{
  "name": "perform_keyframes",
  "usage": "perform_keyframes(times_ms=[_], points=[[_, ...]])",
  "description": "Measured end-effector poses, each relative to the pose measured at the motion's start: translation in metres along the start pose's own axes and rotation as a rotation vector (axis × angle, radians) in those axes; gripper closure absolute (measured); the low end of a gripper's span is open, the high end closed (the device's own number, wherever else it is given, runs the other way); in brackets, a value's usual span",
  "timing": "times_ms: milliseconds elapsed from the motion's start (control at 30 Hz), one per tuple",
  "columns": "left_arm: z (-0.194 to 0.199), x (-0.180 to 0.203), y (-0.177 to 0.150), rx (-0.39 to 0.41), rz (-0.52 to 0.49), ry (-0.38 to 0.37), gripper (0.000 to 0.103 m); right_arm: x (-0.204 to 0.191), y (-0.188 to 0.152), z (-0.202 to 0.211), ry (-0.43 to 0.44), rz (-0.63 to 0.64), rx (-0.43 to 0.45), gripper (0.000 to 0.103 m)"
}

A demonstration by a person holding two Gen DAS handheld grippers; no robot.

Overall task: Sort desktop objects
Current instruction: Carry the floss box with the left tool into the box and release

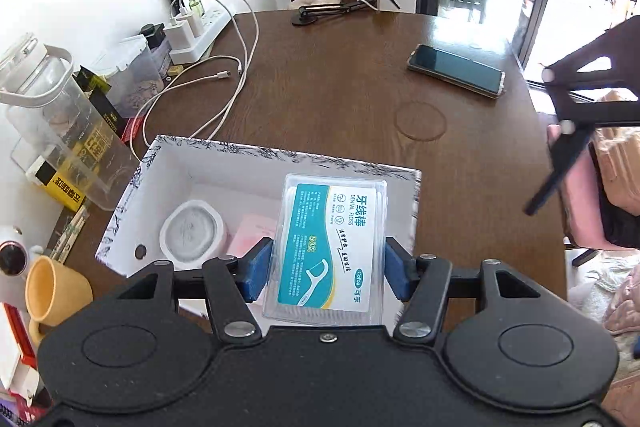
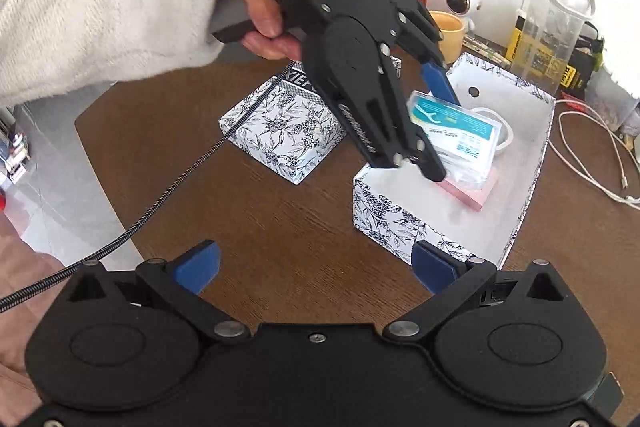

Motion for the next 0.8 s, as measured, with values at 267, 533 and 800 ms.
perform_keyframes(times_ms=[267, 533, 800], points=[[-0.08, -0.029, 0.004, -0.107, -0.024, -0.144, 0.046, 0.04, 0.0, -0.013, 0.036, -0.025, -0.04, 0.0], [-0.107, -0.025, -0.011, -0.154, -0.026, -0.266, 0.046, 0.074, -0.005, -0.036, -0.029, -0.053, -0.098, 0.0], [-0.121, -0.022, -0.025, -0.188, -0.033, -0.295, 0.046, 0.082, -0.006, -0.045, -0.074, -0.039, -0.109, 0.0]])
Point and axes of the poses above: each gripper's, at about its wrist camera, not at the fingertips, and z roughly against the way its jaws point, x to its right, y to its top, the point moved 5 cm from there along -z, roughly the way its jaws point, and after that the axes turned 11 degrees about -z, right-handed, at the moved point
